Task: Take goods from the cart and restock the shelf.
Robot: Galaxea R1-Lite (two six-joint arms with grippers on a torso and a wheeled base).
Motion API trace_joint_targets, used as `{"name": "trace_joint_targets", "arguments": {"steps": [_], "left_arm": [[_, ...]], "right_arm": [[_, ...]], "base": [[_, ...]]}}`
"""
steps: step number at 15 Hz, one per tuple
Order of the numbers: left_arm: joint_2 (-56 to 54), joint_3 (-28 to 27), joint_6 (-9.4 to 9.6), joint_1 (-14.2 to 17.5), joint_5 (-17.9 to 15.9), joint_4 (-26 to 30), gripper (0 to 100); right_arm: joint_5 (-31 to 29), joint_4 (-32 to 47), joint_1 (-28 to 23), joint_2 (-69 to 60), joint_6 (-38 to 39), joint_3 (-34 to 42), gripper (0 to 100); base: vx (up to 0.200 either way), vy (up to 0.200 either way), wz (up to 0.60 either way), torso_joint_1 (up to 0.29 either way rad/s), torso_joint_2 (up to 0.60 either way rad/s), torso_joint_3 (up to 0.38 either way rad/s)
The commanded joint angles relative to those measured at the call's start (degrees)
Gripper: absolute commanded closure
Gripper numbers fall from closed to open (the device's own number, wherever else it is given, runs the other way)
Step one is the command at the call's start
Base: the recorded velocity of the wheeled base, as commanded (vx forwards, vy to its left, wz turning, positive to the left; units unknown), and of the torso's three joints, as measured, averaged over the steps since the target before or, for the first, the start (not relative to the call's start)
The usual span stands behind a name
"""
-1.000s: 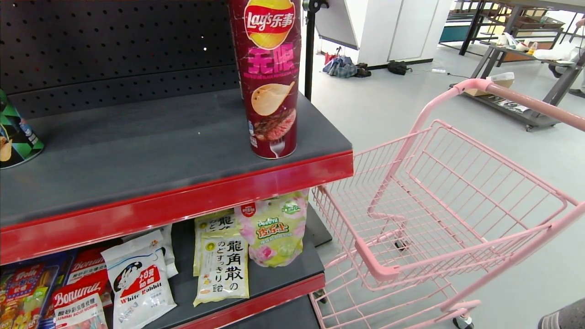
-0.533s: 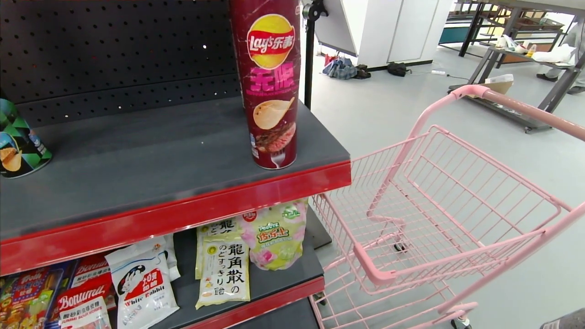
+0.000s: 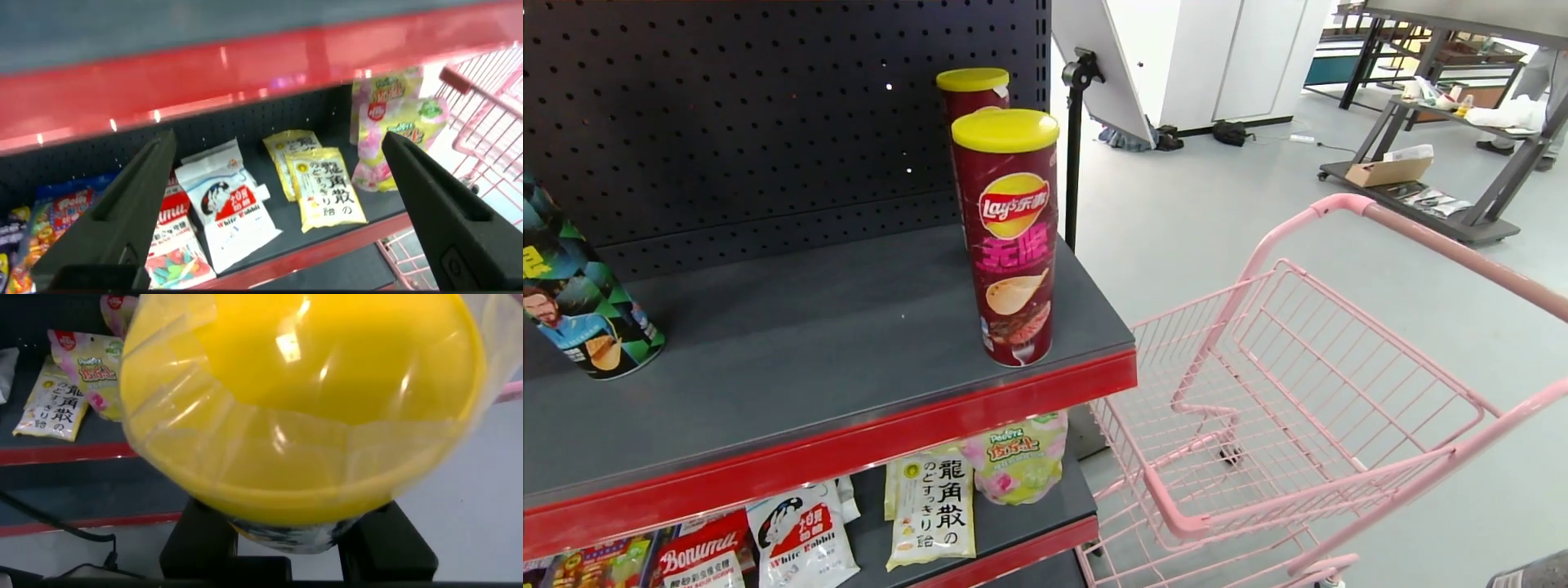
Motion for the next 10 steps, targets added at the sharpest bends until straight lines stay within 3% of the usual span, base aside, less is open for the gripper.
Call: {"name": "trace_joint_targets", "arguments": {"steps": [1,5,10], "left_arm": [[0.07,0.00,0.01,-0.02,0.02,-0.01,0],[0.07,0.00,0.01,0.07,0.11,-0.01,0],[0.07,0.00,0.01,-0.02,0.11,-0.01,0]], "right_arm": [[0.10,-0.10,0.14,-1.09,-0.08,1.37,100],[-0.34,0.34,0.05,-3.03,0.09,1.02,100],[-0.25,-0.19,0.05,-1.80,0.09,0.58,100]], "base": [[0.000,0.000,0.00,0.203,-0.59,-0.378],[0.000,0.000,0.00,0.216,-0.56,-0.356],[0.000,0.000,0.00,0.168,-0.40,-0.247]]}}
